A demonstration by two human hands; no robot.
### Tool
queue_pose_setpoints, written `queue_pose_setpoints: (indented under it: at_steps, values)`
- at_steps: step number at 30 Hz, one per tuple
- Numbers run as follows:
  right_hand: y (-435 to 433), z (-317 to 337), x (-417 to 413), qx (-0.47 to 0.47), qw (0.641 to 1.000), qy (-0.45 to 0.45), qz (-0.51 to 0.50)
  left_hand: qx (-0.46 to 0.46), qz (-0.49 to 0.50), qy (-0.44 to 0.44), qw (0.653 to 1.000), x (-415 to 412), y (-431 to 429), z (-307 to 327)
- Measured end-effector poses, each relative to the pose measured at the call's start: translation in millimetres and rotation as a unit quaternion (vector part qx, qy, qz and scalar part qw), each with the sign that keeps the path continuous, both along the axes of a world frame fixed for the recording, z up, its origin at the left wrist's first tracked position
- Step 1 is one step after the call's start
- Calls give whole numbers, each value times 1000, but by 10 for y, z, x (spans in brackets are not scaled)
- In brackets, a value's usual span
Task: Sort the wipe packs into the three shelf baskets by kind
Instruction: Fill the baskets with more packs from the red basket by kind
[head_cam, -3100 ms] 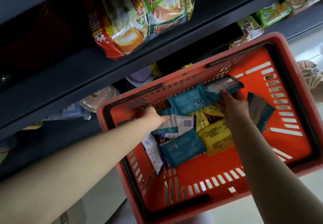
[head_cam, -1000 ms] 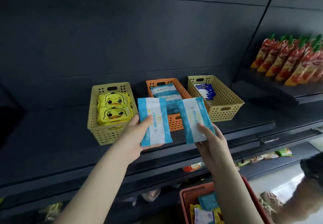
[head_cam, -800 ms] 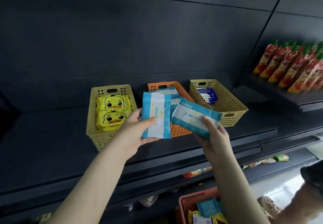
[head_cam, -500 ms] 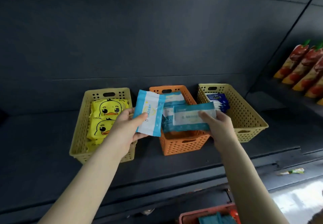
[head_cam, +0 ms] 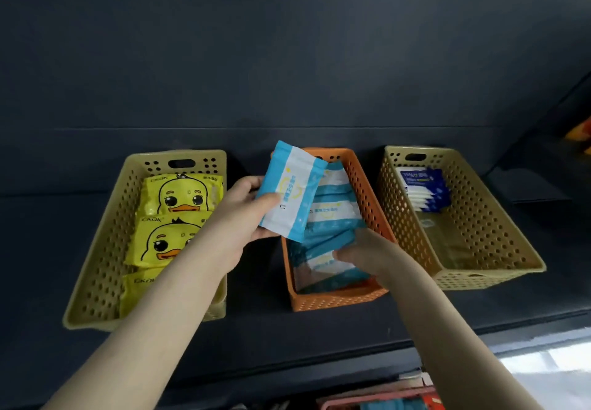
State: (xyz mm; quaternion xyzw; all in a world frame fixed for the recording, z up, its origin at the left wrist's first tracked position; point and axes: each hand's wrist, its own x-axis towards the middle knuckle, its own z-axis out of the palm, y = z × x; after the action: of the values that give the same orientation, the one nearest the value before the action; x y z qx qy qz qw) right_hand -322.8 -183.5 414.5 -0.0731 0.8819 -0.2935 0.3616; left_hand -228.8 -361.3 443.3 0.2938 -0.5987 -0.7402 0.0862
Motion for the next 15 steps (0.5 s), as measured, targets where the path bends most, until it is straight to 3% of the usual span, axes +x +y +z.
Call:
queue_pose_setpoints:
  at_steps: [2,5,12,15]
  values:
    - [-27,2,-3,-23,998,-50,-4,6,-16,-1,1000,-75,-39,-11]
    - [-37,-5,22,-31,998,-41,39,12,-36,-11,999,-169,-83,-30]
    - [89,25,-16,2,994,102,-43,42,-119,-2,992,-256,-224,-16]
    - [86,181,-29,-87,979,147,-111,36,-173,-4,984,-290,-275,13]
